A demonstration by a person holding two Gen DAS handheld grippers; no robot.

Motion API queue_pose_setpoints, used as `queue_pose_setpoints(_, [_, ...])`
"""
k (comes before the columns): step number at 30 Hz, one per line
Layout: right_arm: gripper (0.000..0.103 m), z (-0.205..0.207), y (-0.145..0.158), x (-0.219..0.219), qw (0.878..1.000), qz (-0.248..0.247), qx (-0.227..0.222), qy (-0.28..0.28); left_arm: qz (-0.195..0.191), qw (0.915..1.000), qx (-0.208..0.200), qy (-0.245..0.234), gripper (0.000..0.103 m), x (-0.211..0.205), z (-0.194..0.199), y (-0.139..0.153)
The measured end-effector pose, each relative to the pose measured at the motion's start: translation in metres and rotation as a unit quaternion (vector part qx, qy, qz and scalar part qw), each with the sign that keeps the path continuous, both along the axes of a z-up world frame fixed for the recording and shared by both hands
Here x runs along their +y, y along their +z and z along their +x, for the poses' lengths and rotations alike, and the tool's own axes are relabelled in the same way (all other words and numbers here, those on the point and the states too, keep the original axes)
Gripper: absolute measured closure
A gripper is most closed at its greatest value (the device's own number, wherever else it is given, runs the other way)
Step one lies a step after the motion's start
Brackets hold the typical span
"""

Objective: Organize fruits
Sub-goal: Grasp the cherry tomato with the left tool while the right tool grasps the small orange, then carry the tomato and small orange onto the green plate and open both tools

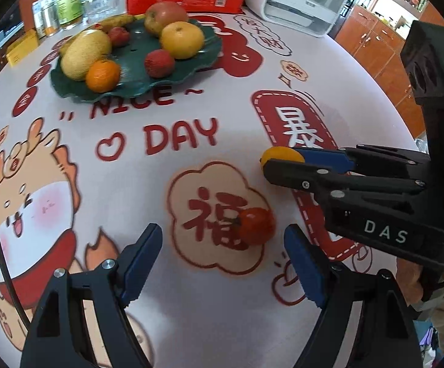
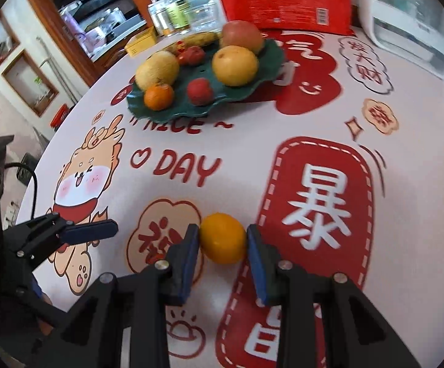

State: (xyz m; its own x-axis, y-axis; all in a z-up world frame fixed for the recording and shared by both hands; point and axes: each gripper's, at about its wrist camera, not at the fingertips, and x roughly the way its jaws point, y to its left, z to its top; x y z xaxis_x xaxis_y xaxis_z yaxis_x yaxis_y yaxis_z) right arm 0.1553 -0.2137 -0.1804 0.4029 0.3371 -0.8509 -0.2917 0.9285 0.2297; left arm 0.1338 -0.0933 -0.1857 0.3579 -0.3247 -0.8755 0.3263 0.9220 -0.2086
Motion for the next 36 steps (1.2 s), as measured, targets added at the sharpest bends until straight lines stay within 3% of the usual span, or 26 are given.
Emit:
queue_pose_setpoints(10, [0.071,-0.009,0.005,-0.022,0.999,0.004,-0.002,-0.034,-0.012,0.9995,0.001,-0.031,0.071,-0.023,0.000,-0.004])
queue_pose_setpoints(21, [0.071,-0.014,0.011,-0.009,1.000,0.004,-0.004,-0.025,-0.023,0.9995,-0.004,-0.021,0.073,-0.003,0.001,0.007])
queue_pose_setpoints(33, [0.071,0.004,0.035,0.034,1.000,0.018,-0.025,0.003,-0.008,0.9990,-0.039,0.022,0.074,0.053,0.024,0.043])
queue_pose_setpoints(36, [0.071,0.012,0.047,0.043,0.999,0.019,-0.037,0.007,-0.002,0.9982,-0.053,0.027,0.078,0.068,0.034,0.059])
